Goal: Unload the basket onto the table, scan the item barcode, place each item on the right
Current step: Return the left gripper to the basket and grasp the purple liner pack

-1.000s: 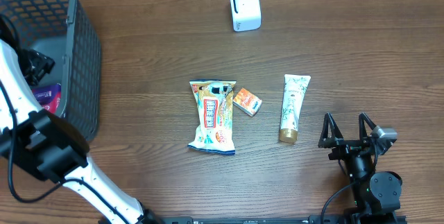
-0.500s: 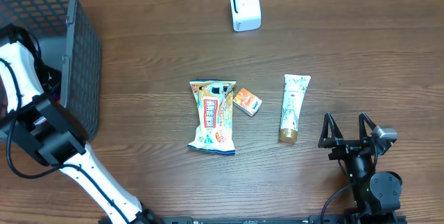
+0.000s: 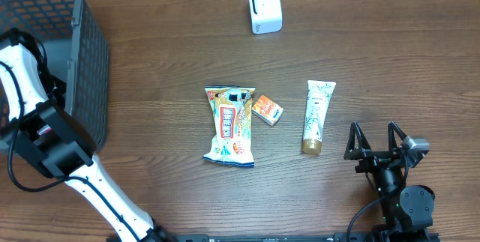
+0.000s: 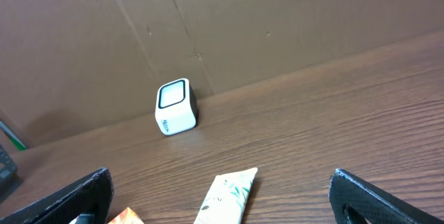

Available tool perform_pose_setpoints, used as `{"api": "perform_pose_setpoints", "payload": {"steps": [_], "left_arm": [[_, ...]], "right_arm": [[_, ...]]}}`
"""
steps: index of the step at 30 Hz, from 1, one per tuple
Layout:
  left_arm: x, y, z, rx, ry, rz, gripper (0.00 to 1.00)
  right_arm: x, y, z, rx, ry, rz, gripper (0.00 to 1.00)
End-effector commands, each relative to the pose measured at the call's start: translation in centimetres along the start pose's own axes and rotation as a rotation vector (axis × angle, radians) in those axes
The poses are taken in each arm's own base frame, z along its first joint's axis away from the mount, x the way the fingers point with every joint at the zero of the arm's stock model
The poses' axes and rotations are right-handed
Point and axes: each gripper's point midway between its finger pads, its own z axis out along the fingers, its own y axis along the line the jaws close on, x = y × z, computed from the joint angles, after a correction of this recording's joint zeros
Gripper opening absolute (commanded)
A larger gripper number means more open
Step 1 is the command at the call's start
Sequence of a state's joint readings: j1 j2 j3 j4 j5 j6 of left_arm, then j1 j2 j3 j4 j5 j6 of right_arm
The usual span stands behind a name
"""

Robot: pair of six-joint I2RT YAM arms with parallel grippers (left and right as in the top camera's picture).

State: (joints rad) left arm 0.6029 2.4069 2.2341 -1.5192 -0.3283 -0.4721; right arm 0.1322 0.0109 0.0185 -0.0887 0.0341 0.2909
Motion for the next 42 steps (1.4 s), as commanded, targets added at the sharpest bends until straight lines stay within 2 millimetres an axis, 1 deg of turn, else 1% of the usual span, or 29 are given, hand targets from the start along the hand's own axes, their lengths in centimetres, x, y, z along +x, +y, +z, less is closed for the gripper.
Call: {"api": "perform_pose_setpoints", "payload": {"steps": [1, 3, 5, 9, 11, 14, 16, 17, 18, 19, 20, 22, 23, 25, 28, 30, 31, 32, 33, 36, 40, 42], "left_arm": [[-1.2, 0.2, -1.7, 0.024, -0.03, -0.014, 0.04], [-1.7, 0.4, -4.2, 0.071, -0.07, -0.032, 0.04], [-2.2, 0.1, -7.4, 0.17, -0.119, -0.053, 0.04], [-2.6, -0.4, -15.3, 0.412, -0.26, -0.064, 0.04], [-2.3, -0.1, -19.4, 0.509, -0.347, -0.062, 0.04], [-1.8, 1.0, -23.4, 0.564, -0.447, -0.068, 0.05], [-1.4, 1.6, -24.9, 0.572, -0.491, -0.068, 0.04], [-1.3, 1.9, -25.2, 0.565, -0.501, -0.072, 0.04], [-1.2, 2.0, -25.1, 0.555, -0.502, -0.073, 0.07], [-1.1, 2.2, -24.8, 0.537, -0.493, -0.076, 0.2], [-1.2, 2.3, -24.1, 0.514, -0.478, -0.077, 0.35], [-1.1, 2.0, -22.3, 0.47, -0.431, -0.07, 0.78], [-1.1, 1.7, -21.4, 0.456, -0.405, -0.064, 0.88], [-1.2, 0.8, -19.1, 0.426, -0.339, -0.048, 0.93], [-1.2, -0.7, -15.2, 0.369, -0.243, -0.022, 0.97], [-1.3, -1.1, -12.2, 0.29, -0.188, -0.013, 0.99], [-1.3, -1.1, -11.2, 0.264, -0.173, -0.01, 1.0], [-1.4, -1.2, -9.6, 0.222, -0.146, -0.002, 1.0], [-1.4, -1.4, -8.5, 0.196, -0.124, 0.004, 1.0], [-1.2, -2.2, -5.3, 0.146, -0.059, 0.026, 1.0], [-0.9, -3.3, -2.2, 0.114, 0.007, 0.048, 0.99], [-0.7, -3.6, -1.1, 0.1, 0.032, 0.056, 0.98]], "right_arm": [[0.0, -0.3, 0.0, 0.013, -0.011, -0.004, 1.0], [0.0, -0.3, 0.0, 0.013, -0.011, -0.004, 1.0], [0.0, -0.3, 0.0, 0.013, -0.011, -0.004, 1.0], [0.0, -0.3, 0.0, 0.013, -0.011, -0.004, 1.0], [0.0, -0.3, 0.0, 0.013, -0.011, -0.004, 1.0], [0.0, -0.3, 0.0, 0.013, -0.011, -0.004, 1.0], [0.0, -0.3, 0.0, 0.013, -0.011, -0.004, 1.0], [0.0, -0.3, 0.0, 0.013, -0.011, -0.004, 1.0], [0.0, -0.3, 0.0, 0.013, -0.011, -0.004, 1.0], [0.0, -0.3, 0.0, 0.013, -0.011, -0.004, 1.0], [0.0, -0.3, 0.0, 0.014, -0.011, -0.004, 1.0], [0.0, -0.3, 0.0, 0.013, -0.011, -0.004, 1.0], [0.0, -0.3, 0.0, 0.013, -0.011, -0.004, 1.0], [0.0, -0.3, 0.0, 0.013, -0.011, -0.004, 1.0], [0.0, -0.3, 0.0, 0.013, -0.011, -0.004, 1.0], [0.0, -0.3, 0.0, 0.013, -0.011, -0.004, 1.0], [0.0, -0.3, 0.0, 0.014, -0.011, -0.004, 1.0], [0.0, -0.3, 0.0, 0.013, -0.011, -0.004, 1.0], [0.0, -0.3, 0.0, 0.013, -0.011, -0.004, 1.0], [0.0, -0.3, 0.0, 0.014, -0.011, -0.004, 1.0], [0.0, -0.3, 0.0, 0.013, -0.011, -0.004, 1.0], [0.0, -0.3, 0.0, 0.013, -0.011, -0.004, 1.0]]}}
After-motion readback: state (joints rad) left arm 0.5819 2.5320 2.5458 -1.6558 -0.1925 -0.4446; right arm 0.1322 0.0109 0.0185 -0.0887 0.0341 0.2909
